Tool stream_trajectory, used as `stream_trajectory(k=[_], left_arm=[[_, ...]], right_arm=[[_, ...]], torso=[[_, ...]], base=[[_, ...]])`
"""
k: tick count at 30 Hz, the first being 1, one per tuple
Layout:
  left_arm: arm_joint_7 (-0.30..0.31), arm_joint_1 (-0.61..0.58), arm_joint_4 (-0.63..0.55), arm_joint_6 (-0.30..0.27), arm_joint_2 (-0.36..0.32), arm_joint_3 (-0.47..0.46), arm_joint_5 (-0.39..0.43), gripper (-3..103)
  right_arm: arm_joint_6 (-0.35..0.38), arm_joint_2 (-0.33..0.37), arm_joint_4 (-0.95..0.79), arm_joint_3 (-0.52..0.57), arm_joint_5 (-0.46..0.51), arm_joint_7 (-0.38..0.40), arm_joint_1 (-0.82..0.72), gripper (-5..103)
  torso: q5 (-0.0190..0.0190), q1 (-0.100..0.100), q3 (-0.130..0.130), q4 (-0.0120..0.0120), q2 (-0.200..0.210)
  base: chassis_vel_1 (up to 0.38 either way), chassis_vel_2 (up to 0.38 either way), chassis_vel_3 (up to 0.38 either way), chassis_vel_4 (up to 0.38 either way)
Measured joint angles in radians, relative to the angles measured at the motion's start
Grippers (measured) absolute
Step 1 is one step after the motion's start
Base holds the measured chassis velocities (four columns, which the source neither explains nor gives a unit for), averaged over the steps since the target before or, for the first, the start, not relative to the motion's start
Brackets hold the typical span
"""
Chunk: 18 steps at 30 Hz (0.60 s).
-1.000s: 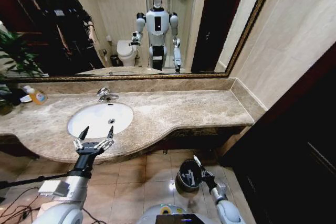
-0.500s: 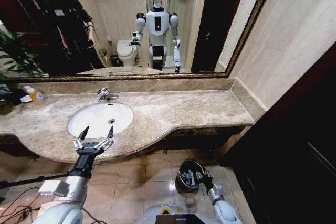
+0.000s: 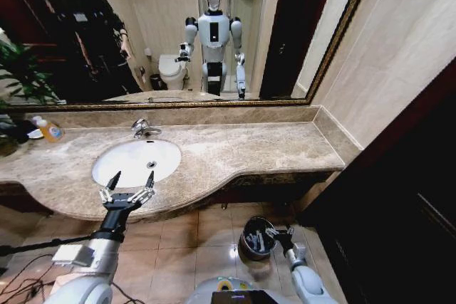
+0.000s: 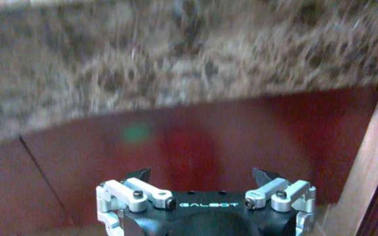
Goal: Pick up the trash from the sink and place it in the trash bin.
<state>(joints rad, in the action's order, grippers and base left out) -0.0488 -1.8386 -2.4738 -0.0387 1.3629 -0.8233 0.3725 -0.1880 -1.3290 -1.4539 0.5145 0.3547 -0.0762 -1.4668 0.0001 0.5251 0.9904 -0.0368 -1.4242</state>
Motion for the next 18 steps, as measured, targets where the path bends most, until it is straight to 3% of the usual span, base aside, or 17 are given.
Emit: stream_trajectory(k=[2,4,9,12,18], left_arm=[[0.000,0.000,0.000,0.000,0.000,0.000,0.000,100],[0.000,0.000,0.000,0.000,0.000,0.000,0.000,100],[0.000,0.000,0.000,0.000,0.000,0.000,0.000,100],[0.000,0.000,0.000,0.000,0.000,0.000,0.000,100],[0.000,0.000,0.000,0.000,0.000,0.000,0.000,100]], right_arm=[[0.019,0.003,-0.042,0.013,0.013,-0.013,-0.014,100],[0.084,0.007,-0.191,0.063,0.047,-0.058,-0.060,100],[0.180,0.010,-0.409,0.109,0.087,-0.067,-0.112,100],[0.289,0.014,-0.597,0.128,0.106,-0.020,-0.127,100],[0.388,0.034,-0.753,0.122,0.105,0.057,-0.082,100]], torso=[[-0.0003,0.000,0.000,0.0000,0.000],[0.0000,0.000,0.000,0.0000,0.000],[-0.0001,0.000,0.000,0.0001,0.000],[0.0000,0.000,0.000,0.0001,0.000],[-0.0001,0.000,0.000,0.0000,0.000]], base=[[0.000,0.000,0.000,0.000],[0.000,0.000,0.000,0.000],[0.000,0.000,0.000,0.000],[0.000,0.000,0.000,0.000],[0.000,0.000,0.000,0.000]])
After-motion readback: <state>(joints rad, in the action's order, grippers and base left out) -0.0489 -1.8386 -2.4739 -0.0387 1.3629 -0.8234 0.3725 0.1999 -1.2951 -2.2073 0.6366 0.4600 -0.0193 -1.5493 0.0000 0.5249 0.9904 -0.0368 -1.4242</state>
